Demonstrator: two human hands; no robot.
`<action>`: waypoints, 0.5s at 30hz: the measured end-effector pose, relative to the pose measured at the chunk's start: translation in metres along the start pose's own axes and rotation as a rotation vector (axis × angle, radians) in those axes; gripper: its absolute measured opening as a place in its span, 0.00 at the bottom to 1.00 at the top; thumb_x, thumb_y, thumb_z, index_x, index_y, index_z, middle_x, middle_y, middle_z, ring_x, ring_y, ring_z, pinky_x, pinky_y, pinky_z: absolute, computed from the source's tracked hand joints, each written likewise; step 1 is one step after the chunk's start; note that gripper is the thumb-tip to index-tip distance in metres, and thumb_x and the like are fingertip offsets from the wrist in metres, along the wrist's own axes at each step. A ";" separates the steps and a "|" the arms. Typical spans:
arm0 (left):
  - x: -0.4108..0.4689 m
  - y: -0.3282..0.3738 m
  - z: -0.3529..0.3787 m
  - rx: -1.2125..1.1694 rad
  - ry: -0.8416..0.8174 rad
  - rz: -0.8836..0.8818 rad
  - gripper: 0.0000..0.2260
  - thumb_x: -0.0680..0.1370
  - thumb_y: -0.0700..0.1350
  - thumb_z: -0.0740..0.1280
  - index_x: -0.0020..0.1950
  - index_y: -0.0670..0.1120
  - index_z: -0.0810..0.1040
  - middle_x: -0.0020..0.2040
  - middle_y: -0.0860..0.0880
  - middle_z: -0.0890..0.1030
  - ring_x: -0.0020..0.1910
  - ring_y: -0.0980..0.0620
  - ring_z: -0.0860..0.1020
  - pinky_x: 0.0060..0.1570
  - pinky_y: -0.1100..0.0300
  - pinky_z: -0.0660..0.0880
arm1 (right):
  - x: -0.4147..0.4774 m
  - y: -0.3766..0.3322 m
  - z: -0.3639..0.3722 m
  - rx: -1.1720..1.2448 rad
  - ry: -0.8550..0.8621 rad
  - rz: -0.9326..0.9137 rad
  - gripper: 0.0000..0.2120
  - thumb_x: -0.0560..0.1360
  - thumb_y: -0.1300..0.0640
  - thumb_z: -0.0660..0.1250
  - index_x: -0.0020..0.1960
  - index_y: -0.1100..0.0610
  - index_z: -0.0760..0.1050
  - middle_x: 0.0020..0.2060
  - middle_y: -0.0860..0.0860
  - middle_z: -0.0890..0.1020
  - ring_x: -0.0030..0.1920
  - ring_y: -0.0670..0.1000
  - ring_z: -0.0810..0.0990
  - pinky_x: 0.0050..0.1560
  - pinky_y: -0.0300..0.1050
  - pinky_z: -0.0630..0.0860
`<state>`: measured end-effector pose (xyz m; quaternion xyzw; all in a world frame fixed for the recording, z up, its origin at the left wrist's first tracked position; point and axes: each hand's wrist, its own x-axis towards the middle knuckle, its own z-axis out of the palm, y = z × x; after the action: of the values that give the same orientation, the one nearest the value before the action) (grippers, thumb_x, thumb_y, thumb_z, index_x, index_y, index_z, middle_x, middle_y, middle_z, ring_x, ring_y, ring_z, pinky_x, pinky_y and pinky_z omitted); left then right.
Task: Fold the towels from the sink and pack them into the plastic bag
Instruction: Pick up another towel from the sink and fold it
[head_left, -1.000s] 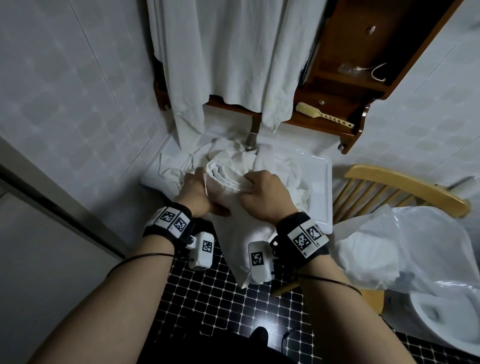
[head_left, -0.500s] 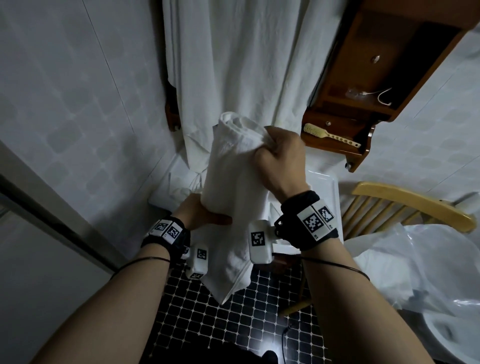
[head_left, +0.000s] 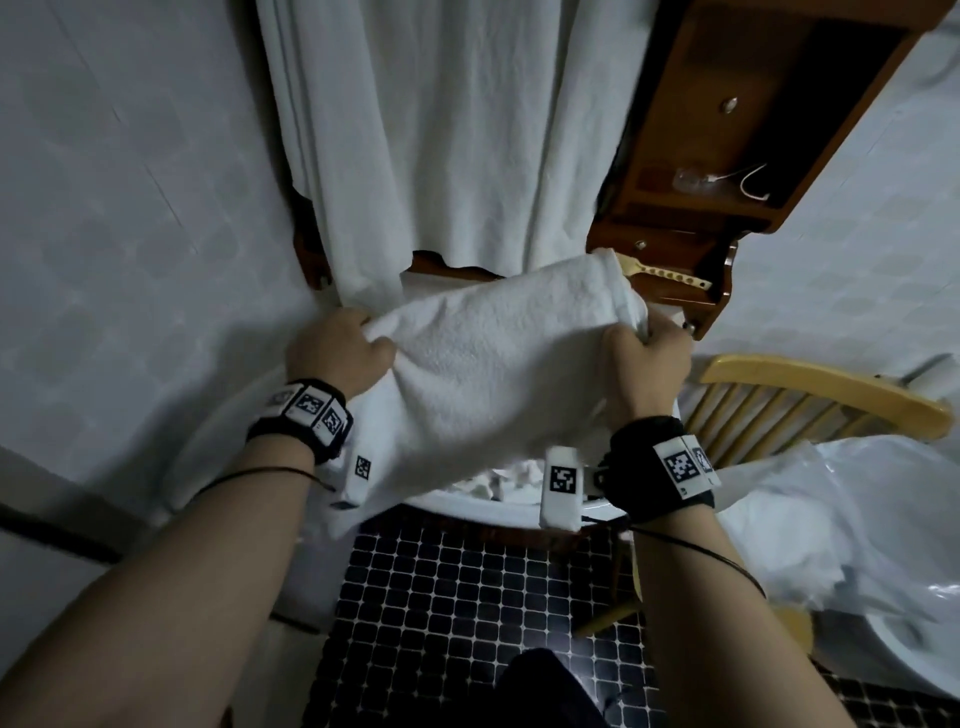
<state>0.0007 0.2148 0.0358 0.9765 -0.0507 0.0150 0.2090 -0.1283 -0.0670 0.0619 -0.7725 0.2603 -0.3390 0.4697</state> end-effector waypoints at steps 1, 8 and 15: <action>0.016 0.010 0.000 0.048 -0.020 0.028 0.11 0.75 0.55 0.66 0.49 0.49 0.79 0.45 0.48 0.80 0.47 0.39 0.80 0.45 0.53 0.73 | 0.007 0.012 -0.002 -0.010 -0.007 0.053 0.11 0.68 0.61 0.61 0.32 0.54 0.60 0.27 0.47 0.61 0.30 0.48 0.59 0.31 0.44 0.59; 0.086 0.108 0.091 0.265 -0.078 0.127 0.26 0.71 0.45 0.75 0.66 0.50 0.70 0.67 0.41 0.70 0.67 0.36 0.68 0.66 0.38 0.67 | 0.079 0.130 -0.020 -0.255 -0.149 0.357 0.06 0.78 0.62 0.64 0.48 0.65 0.76 0.41 0.60 0.78 0.44 0.57 0.77 0.48 0.52 0.75; 0.051 0.150 0.220 0.186 -0.815 0.268 0.15 0.78 0.56 0.72 0.65 0.60 0.79 0.67 0.50 0.70 0.69 0.42 0.69 0.71 0.43 0.67 | 0.113 0.227 -0.015 -0.401 -0.416 0.432 0.04 0.80 0.63 0.62 0.55 0.61 0.72 0.49 0.62 0.81 0.55 0.67 0.81 0.50 0.48 0.70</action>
<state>0.0376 -0.0165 -0.1008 0.9020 -0.2537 -0.3402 0.0795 -0.0868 -0.2526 -0.1069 -0.8288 0.3778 -0.0098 0.4127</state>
